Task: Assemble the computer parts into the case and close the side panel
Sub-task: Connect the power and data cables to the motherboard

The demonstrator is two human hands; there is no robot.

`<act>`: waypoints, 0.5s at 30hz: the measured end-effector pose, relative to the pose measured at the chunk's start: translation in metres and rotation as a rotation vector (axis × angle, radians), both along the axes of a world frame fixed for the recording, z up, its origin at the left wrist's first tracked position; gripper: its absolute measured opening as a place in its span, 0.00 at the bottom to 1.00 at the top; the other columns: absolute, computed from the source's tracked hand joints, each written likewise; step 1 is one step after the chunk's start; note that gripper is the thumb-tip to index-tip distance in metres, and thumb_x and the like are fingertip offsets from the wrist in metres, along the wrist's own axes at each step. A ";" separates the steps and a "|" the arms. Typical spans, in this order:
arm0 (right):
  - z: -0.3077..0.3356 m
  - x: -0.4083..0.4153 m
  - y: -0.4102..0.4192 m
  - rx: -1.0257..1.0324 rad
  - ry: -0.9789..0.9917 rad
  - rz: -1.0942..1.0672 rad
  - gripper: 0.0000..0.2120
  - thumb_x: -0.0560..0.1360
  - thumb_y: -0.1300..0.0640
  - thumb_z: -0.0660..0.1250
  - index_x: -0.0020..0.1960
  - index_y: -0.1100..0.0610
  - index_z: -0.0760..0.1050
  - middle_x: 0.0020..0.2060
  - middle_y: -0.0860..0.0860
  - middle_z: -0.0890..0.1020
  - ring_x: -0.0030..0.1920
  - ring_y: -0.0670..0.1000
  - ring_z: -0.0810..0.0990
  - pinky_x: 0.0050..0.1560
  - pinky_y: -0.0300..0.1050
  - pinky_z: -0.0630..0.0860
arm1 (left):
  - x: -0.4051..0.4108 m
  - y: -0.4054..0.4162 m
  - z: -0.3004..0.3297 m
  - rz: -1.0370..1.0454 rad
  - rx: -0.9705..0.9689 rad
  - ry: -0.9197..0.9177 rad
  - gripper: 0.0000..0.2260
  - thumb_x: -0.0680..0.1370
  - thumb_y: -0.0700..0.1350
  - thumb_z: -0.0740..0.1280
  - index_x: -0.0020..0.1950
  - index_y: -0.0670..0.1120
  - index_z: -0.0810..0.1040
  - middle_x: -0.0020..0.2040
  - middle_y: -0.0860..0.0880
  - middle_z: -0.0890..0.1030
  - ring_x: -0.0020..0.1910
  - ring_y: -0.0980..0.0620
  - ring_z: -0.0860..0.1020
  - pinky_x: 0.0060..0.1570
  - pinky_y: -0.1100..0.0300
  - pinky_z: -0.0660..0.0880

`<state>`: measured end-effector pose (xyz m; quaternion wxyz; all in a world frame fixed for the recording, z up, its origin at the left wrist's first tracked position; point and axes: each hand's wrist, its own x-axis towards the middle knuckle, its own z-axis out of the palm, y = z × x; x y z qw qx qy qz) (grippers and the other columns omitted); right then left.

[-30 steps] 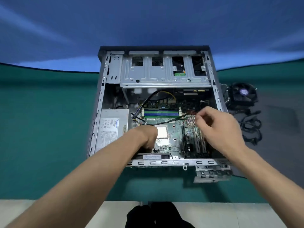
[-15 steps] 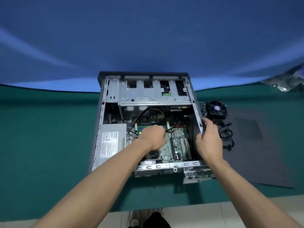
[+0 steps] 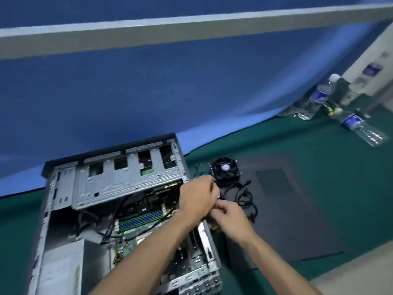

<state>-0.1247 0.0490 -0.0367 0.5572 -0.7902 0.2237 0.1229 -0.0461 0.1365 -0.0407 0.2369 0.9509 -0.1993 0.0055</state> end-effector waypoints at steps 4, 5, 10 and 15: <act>-0.011 0.020 -0.015 0.011 0.039 0.046 0.07 0.73 0.62 0.61 0.38 0.61 0.75 0.32 0.56 0.81 0.32 0.50 0.81 0.37 0.54 0.77 | 0.010 -0.011 -0.001 0.110 0.122 -0.064 0.15 0.71 0.48 0.67 0.31 0.50 0.62 0.26 0.52 0.74 0.26 0.50 0.75 0.27 0.62 0.53; -0.014 0.024 -0.020 -0.076 0.028 0.065 0.08 0.73 0.61 0.61 0.36 0.56 0.74 0.30 0.51 0.80 0.32 0.49 0.79 0.37 0.51 0.76 | 0.009 -0.011 0.000 0.116 0.143 -0.071 0.16 0.69 0.47 0.69 0.30 0.51 0.62 0.24 0.52 0.73 0.24 0.50 0.73 0.26 0.62 0.51; -0.034 0.040 -0.056 -0.660 -0.020 0.236 0.10 0.74 0.48 0.62 0.52 0.49 0.76 0.47 0.46 0.79 0.50 0.50 0.76 0.43 0.43 0.71 | 0.010 -0.013 0.001 0.086 0.241 -0.074 0.18 0.67 0.45 0.73 0.29 0.50 0.63 0.23 0.53 0.71 0.21 0.51 0.71 0.24 0.64 0.49; -0.068 0.046 -0.082 -0.899 0.283 0.660 0.28 0.74 0.44 0.65 0.68 0.57 0.66 0.64 0.55 0.69 0.65 0.57 0.67 0.64 0.50 0.64 | 0.009 -0.014 0.004 0.090 0.278 -0.081 0.13 0.66 0.44 0.74 0.28 0.47 0.71 0.24 0.53 0.72 0.21 0.52 0.70 0.24 0.64 0.49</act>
